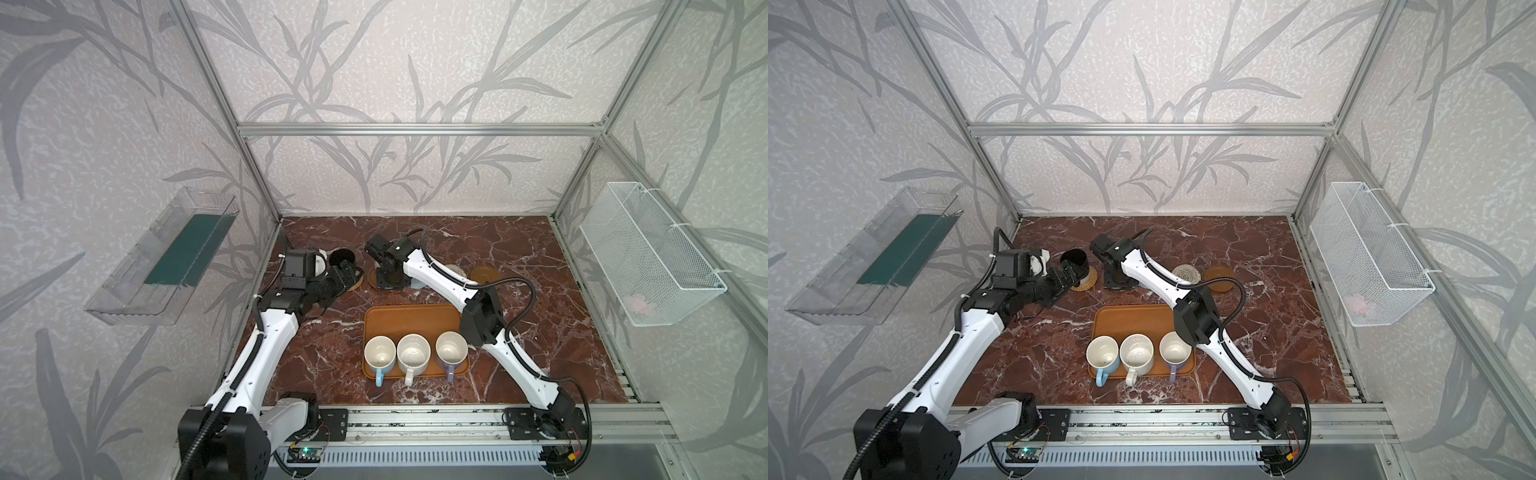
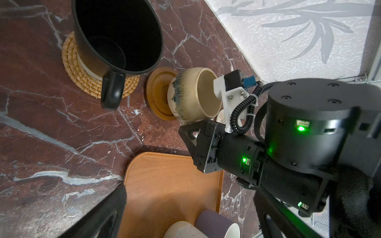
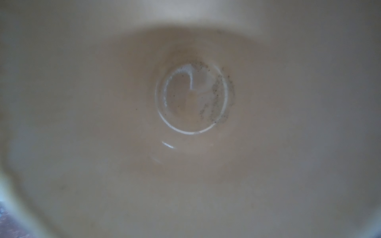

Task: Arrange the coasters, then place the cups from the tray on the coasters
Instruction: 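Lift the cream glazed mug with the right gripper and carry it beside the black mug, then lower the cream glazed mug onto the wooden coaster with the right gripper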

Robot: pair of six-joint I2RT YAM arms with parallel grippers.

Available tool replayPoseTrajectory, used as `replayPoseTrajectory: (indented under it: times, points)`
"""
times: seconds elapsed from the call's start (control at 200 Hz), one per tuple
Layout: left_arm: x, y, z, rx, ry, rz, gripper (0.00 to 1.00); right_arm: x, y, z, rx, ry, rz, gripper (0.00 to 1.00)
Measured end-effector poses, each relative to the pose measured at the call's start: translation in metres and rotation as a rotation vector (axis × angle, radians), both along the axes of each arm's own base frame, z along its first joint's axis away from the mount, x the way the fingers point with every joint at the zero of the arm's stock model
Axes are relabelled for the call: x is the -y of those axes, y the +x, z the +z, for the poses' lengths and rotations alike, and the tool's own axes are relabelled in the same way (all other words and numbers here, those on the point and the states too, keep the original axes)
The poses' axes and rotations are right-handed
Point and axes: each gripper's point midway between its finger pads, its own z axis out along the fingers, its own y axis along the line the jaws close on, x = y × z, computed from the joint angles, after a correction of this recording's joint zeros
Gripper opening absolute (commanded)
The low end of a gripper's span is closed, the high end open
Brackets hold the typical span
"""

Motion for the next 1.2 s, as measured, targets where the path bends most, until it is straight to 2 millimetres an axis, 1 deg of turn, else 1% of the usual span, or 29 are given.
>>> replayPoseTrajectory:
  times: [0.26, 0.485, 0.775, 0.87, 1.075, 1.205]
  points:
    - [0.0, -0.001, -0.003, -0.005, 0.001, 0.002, 0.98, -0.005, 0.003, 0.006, 0.018, 0.013, 0.028, 0.0]
    - [0.0, 0.0, -0.003, -0.006, 0.001, 0.002, 0.98, -0.009, -0.002, -0.003, -0.012, 0.022, 0.054, 0.0]
    - [0.0, -0.002, -0.01, -0.02, -0.003, 0.006, 0.98, -0.013, -0.002, -0.003, -0.013, 0.036, 0.07, 0.0]
    - [0.0, -0.003, -0.011, -0.024, -0.003, 0.007, 0.98, -0.015, -0.003, -0.004, -0.018, 0.042, 0.075, 0.05]
    - [0.0, -0.003, -0.014, -0.024, -0.004, 0.007, 0.98, -0.016, -0.004, -0.005, -0.023, 0.05, 0.082, 0.08]
    - [-0.001, -0.006, -0.017, -0.028, -0.003, 0.009, 0.98, -0.016, -0.004, -0.005, -0.023, 0.048, 0.084, 0.12]
